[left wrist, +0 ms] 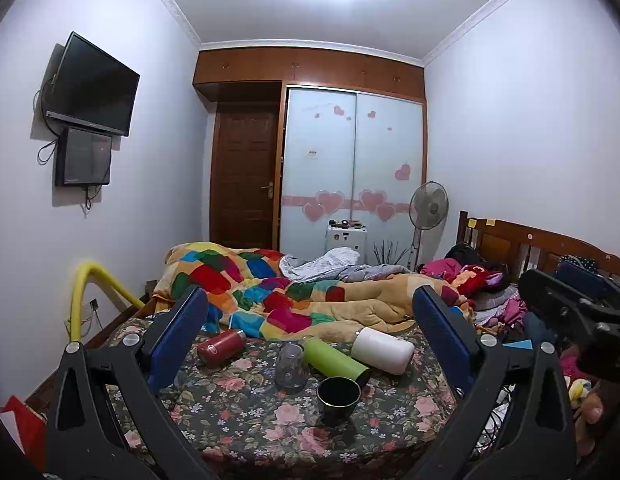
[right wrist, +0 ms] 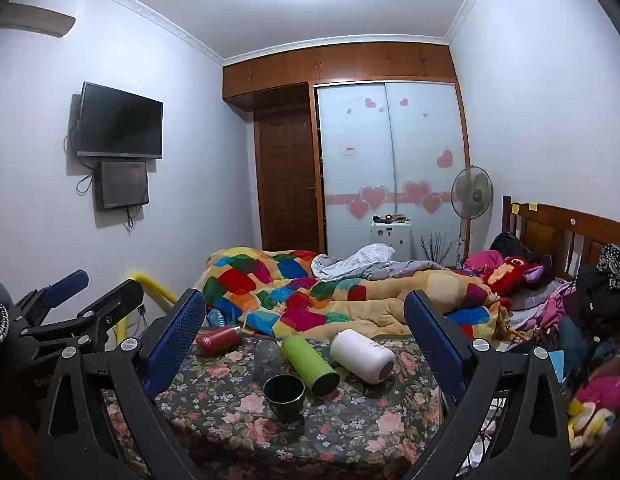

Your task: Flip cup upright

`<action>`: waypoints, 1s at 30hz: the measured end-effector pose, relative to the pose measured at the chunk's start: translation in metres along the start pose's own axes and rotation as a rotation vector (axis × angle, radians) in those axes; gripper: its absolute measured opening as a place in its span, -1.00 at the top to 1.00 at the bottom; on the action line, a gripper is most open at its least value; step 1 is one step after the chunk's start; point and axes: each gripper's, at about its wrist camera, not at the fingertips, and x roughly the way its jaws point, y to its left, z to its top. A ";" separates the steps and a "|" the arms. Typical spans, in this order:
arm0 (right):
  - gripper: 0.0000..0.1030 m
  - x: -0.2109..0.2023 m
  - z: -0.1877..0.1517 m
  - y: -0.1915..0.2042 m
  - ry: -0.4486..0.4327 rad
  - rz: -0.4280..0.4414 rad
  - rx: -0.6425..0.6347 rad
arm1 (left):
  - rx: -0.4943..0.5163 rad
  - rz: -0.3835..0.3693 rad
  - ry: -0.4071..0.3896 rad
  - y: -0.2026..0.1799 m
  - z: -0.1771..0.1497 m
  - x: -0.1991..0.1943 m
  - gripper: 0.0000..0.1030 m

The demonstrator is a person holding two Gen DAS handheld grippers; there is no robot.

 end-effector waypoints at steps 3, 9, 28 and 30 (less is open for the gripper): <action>-0.93 -0.002 0.000 0.000 -0.002 -0.003 -0.001 | 0.001 0.002 0.002 0.000 -0.001 0.001 -0.99; -0.93 -0.004 -0.001 -0.002 0.002 -0.003 -0.001 | 0.006 0.007 0.006 0.001 -0.004 0.001 -0.99; -0.93 -0.006 -0.002 -0.007 0.016 0.000 0.002 | 0.005 0.007 0.012 0.001 -0.005 0.002 -0.99; -0.93 -0.006 -0.002 -0.007 0.017 -0.001 0.001 | 0.005 0.007 0.013 0.002 -0.007 0.004 -0.99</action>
